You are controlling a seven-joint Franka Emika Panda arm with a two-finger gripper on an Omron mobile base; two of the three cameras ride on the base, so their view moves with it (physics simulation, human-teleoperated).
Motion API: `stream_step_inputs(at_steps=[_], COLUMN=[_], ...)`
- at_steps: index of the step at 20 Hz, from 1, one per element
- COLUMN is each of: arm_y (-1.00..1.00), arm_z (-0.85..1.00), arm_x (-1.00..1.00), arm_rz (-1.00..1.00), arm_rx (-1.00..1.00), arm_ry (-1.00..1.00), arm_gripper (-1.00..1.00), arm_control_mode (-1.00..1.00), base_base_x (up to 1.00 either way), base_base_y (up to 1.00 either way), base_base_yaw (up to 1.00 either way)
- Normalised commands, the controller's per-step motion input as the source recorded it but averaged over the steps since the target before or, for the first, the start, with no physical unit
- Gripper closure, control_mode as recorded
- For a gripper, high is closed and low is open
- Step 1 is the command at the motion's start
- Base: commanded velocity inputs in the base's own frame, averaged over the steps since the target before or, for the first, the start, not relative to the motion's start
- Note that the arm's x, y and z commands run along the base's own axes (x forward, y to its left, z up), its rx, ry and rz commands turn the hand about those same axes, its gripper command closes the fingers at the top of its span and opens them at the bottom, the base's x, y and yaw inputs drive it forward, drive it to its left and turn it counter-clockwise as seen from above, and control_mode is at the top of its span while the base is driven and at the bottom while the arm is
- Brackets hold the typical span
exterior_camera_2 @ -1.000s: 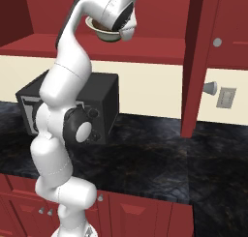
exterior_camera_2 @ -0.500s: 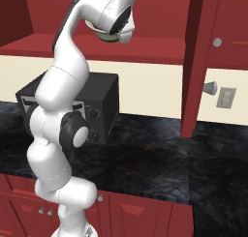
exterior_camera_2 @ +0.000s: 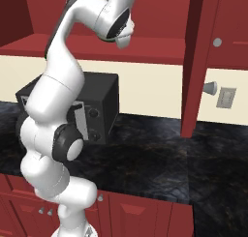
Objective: Pick up the bowls on the counter and stack them on top of one another in the open cabinet. Place the smaller bowl on top of the larger bowl.
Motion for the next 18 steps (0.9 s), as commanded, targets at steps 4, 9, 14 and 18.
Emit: stream_step_inputs(at_steps=[4,9,14,18], arm_y=[0.00,0.01,0.08,0.11], arm_z=[0.00,-0.04,-0.13,-0.23], arm_x=[-0.57,-0.62,-0.65,-0.64], arm_rz=[0.00,0.00,0.00,0.00], arm_rx=[0.00,0.00,0.00,0.00], arm_ry=[0.00,0.00,-0.01,-0.02], arm_gripper=[-1.00,-1.00,-1.00,-1.00], arm_control_mode=[-1.00,-1.00,-1.00,-1.00], base_base_x=[0.00,0.00,0.00,0.00], base_base_y=[0.00,0.00,0.00,0.00], base_base_yaw=[0.00,0.00,0.00,0.00])
